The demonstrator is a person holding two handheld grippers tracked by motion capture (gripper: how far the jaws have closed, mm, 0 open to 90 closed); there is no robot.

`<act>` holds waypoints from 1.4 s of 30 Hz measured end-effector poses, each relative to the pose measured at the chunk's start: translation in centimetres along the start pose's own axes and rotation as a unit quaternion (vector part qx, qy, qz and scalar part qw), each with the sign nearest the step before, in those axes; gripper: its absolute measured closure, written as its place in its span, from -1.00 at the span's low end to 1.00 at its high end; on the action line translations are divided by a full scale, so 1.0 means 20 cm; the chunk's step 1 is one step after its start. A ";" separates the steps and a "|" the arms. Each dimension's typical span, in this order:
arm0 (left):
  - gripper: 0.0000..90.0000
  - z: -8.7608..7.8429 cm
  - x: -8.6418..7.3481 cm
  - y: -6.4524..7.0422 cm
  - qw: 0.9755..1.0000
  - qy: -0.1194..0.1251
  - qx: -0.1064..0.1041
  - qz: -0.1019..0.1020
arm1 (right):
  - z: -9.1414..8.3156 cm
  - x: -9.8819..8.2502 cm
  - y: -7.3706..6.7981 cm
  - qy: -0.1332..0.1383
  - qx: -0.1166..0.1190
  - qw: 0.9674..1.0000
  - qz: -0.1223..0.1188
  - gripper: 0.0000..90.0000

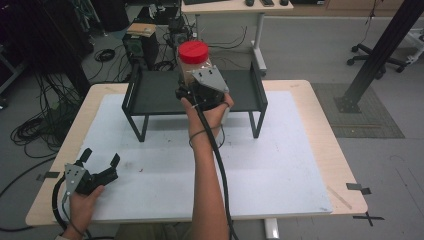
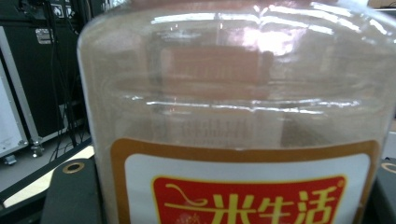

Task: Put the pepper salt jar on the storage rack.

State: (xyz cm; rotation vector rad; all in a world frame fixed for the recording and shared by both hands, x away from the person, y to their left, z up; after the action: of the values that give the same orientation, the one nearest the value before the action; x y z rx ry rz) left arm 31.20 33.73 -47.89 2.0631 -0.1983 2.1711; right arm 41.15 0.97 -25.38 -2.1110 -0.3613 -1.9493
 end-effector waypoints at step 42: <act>-0.97 0.00 0.00 0.00 1.000 -0.003 -0.002 -0.001 | 0.37 0.02 -0.02 0.004 -0.056 0.998 0.019 -0.44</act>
State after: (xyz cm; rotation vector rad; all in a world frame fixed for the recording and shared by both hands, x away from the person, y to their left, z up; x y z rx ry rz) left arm 31.23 33.70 -47.90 2.0676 -0.2005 2.1613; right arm 47.92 3.97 -25.46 -2.1603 -0.2136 -1.9988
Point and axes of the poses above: each handheld gripper's, and its own axes: z roughly forward along the jaws, x roughly out of its top, y roughly to its right, the point moved 4 cm from there along z, roughly forward along the jaws, and after that the axes turned 1 degree about z, right-handed, at the moved point
